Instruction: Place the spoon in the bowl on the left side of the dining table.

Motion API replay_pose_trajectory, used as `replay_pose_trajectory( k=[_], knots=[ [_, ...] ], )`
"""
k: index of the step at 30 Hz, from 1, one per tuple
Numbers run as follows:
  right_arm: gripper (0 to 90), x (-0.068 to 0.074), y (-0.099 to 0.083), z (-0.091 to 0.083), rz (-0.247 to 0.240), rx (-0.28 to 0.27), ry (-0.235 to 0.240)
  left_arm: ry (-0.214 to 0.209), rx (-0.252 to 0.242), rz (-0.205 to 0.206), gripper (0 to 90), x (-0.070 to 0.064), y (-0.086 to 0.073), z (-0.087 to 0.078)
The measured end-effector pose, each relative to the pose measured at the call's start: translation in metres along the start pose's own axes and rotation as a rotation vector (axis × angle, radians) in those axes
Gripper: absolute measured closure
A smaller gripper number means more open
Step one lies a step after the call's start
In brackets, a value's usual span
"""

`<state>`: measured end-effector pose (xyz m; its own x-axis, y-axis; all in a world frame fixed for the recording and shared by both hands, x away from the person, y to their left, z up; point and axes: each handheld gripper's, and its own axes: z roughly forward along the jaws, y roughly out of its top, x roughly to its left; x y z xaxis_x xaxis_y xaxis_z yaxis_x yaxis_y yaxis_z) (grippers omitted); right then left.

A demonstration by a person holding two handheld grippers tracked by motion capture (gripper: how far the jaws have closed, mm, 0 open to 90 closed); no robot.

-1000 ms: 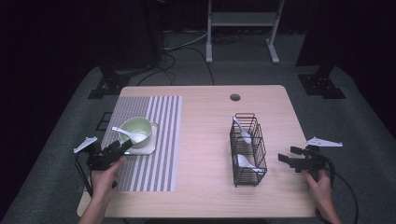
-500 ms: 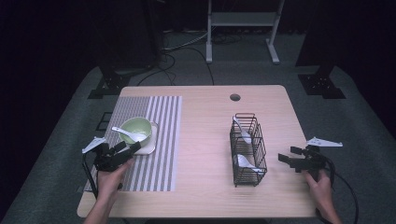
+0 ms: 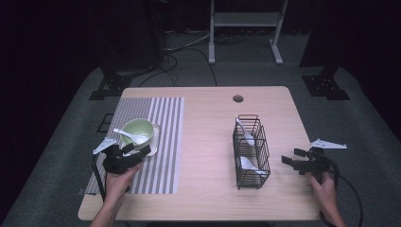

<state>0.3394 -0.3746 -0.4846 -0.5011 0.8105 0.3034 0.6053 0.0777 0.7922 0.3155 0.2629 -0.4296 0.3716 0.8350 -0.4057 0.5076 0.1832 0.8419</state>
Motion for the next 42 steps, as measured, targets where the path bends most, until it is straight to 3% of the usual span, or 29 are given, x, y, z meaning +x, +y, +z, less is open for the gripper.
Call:
replay_pose_trajectory(
  k=[22, 42],
  knots=[
    [13.6, 0.000, 0.000, 0.000, -0.002, -0.004, 0.007, -0.056, 0.052, 0.077, 9.9, -0.036, -0.007, 0.025],
    [13.6, 0.000, 0.000, -0.001, -0.005, -0.006, 0.011, -0.108, 0.099, 0.100, 9.9, -0.058, -0.022, 0.042]
  ],
)
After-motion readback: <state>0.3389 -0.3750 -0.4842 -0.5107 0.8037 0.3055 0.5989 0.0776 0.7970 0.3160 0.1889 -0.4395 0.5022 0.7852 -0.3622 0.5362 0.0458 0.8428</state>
